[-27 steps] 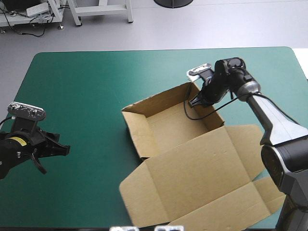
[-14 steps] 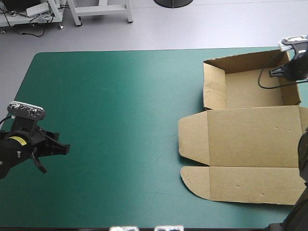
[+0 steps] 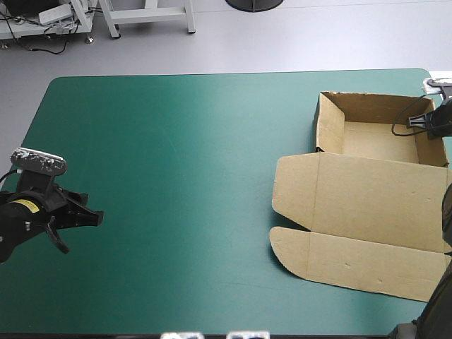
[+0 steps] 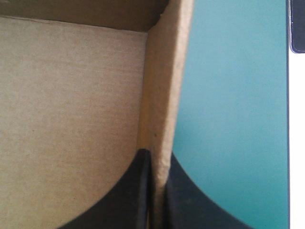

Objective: Fold the box

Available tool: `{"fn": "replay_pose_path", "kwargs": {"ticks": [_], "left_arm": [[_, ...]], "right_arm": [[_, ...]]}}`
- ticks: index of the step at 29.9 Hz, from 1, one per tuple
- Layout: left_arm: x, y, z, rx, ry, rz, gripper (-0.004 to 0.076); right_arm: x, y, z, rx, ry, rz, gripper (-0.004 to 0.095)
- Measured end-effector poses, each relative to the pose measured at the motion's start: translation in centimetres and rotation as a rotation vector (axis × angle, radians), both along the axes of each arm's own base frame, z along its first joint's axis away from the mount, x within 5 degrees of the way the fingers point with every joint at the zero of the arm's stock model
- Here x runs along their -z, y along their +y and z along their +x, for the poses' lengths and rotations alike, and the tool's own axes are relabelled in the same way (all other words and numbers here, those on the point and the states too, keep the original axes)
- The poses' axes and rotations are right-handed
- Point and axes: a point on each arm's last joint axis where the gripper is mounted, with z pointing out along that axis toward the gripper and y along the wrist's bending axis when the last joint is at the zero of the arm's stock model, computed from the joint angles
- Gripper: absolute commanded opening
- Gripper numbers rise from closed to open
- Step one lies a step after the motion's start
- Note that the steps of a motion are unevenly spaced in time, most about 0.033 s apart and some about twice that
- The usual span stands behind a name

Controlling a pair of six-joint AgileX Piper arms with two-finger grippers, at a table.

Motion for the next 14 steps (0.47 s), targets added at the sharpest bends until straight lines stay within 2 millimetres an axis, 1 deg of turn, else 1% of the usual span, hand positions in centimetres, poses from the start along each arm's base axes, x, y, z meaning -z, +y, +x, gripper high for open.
{"fn": "replay_pose_path", "kwargs": {"ticks": [1,2,4,5,6,7,9,10,12,14], "left_arm": [[0.0,0.0,0.0,0.0,0.001,0.0,0.0284],[0.0,0.0,0.0,0.0,0.001,0.0,0.0284],[0.0,0.0,0.0,0.001,0.002,-0.003,0.0284],[0.0,0.0,0.0,0.001,0.003,-0.004,0.0284],[0.0,0.0,0.0,0.001,0.005,-0.004,0.0284],[0.0,0.0,0.0,0.002,0.006,-0.003,0.0284],[0.1,0.0,-0.1,0.002,0.009,-0.002,0.0284],[0.1,0.0,-0.1,0.002,0.012,-0.002,0.0284],[0.1,0.0,-0.1,0.002,0.013,-0.002,0.0284],[0.1,0.0,-0.1,0.002,0.013,-0.002,0.0284]], "right_arm": [[0.0,0.0,0.0,-0.001,-0.001,-0.001,0.0111],[0.0,0.0,0.0,-0.009,0.0,-0.005,0.0188],[0.1,-0.1,0.0,-0.03,0.007,-0.023,0.0373],[0.2,-0.2,0.0,-0.039,0.014,-0.036,0.0447],[0.3,-0.3,0.0,-0.043,0.024,-0.044,0.0544],[0.4,-0.4,-0.1,-0.045,0.034,-0.053,0.0593],[0.3,-0.5,-0.1,-0.038,0.044,-0.059,0.0648],[0.0,-0.5,-0.1,-0.026,0.04,-0.064,0.0647],[-1.3,-0.6,0.1,-0.004,0.009,-0.064,0.0647],[-3.8,-0.4,0.1,0.007,-0.061,-0.056,0.0647]]}}
